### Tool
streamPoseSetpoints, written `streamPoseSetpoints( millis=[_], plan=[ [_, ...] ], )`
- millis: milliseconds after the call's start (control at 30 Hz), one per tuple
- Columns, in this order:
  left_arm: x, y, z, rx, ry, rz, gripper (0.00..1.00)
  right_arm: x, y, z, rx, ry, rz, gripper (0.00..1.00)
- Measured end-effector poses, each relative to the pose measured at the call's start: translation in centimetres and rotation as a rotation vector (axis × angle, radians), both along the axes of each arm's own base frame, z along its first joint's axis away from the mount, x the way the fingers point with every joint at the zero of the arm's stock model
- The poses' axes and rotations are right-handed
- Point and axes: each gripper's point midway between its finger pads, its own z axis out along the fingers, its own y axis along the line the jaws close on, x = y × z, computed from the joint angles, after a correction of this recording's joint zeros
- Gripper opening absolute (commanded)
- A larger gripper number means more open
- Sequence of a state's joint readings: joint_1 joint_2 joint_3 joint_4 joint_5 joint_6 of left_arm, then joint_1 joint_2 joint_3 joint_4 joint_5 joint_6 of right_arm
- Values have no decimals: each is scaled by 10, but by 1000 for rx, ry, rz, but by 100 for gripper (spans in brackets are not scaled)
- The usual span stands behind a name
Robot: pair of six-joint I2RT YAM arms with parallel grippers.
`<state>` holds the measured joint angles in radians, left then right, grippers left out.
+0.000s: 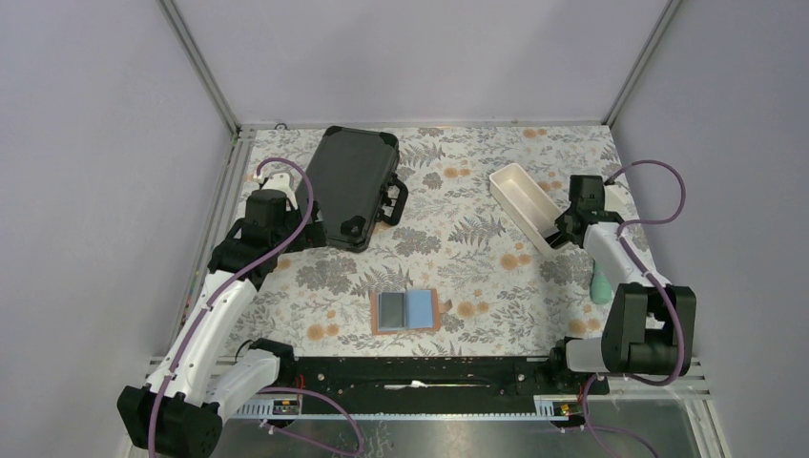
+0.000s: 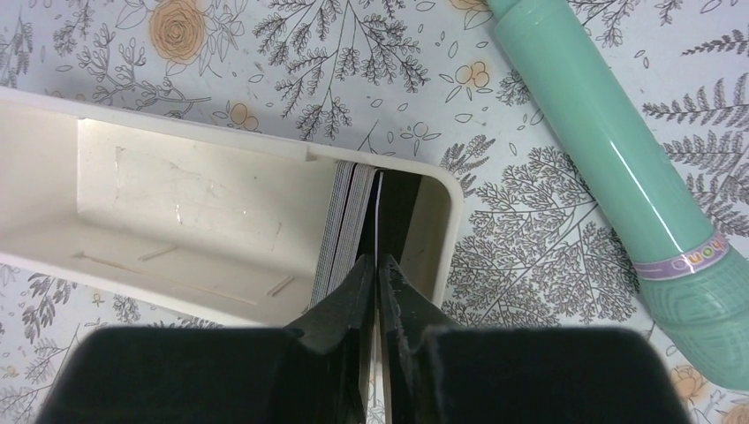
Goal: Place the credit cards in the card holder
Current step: Pick up the credit card from the storage box, then insert the credit card into the card holder.
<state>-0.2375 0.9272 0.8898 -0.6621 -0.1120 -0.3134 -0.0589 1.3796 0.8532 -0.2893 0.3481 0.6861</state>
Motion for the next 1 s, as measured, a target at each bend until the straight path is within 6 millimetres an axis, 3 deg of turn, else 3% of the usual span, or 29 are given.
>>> streamPoseSetpoints(
  millis=[267,467,667,833,1000],
  plan=[
    [1,-1,1,-5,-5,-5,99,-17,-4,21,-30,-42,-6,0],
    [0,-4,-1,-13,0,-13,99,-27,-6,42,-50,-92,-3,0],
    [-6,-29,-3,-121,23,-55,99,-33,1,80,-46,-212,50,0],
    [-24,-68,-26,-239,89,-130,99,-34,27,98,23,-282,188,0],
    [-55,-104,-66,-339,204,-189,99,-34,82,82,205,-302,410,0]
  ],
)
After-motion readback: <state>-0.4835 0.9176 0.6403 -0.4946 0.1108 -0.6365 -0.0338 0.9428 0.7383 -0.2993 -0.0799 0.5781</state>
